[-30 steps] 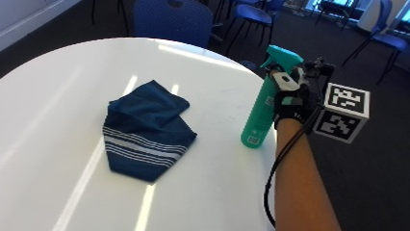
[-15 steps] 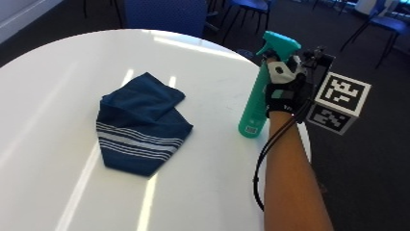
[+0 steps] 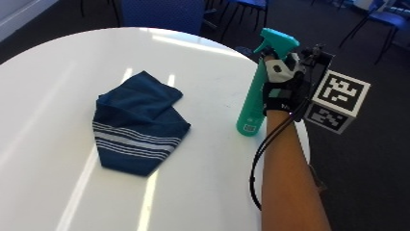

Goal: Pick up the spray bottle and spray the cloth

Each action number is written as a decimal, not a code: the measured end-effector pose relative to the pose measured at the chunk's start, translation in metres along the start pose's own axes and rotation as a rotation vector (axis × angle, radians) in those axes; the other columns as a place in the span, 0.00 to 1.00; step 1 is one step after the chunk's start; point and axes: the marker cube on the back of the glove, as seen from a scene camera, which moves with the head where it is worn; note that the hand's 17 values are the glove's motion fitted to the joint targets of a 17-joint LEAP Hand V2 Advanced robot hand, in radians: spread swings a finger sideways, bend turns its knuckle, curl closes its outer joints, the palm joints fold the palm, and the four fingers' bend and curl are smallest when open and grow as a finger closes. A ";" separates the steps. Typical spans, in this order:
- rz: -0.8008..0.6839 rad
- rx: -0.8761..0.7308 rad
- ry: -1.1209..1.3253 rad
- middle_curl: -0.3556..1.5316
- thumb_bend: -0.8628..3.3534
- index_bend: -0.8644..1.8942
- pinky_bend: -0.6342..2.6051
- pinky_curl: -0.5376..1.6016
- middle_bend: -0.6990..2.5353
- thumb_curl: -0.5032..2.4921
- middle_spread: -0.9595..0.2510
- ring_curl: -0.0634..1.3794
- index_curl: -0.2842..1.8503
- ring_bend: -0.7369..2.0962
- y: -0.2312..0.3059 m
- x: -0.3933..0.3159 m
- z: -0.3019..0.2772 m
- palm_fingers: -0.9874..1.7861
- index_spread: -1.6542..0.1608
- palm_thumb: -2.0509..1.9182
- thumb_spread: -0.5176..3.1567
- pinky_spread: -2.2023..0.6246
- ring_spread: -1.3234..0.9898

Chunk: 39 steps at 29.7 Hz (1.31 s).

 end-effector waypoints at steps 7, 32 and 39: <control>0.013 0.005 -0.007 0.45 0.20 0.41 0.34 0.43 0.35 0.40 0.59 0.36 0.38 0.46 0.005 0.012 -0.013 0.85 0.74 0.74 0.23 0.69 0.48; -0.207 -0.408 0.197 0.45 0.20 0.41 0.34 0.43 0.36 0.42 0.60 0.36 0.38 0.46 0.024 -0.039 0.035 0.84 0.75 0.74 0.23 0.69 0.49; -0.339 -0.568 0.446 0.45 0.20 0.41 0.34 0.43 0.36 0.42 0.61 0.36 0.38 0.46 0.030 -0.054 0.057 0.84 0.75 0.74 0.23 0.70 0.49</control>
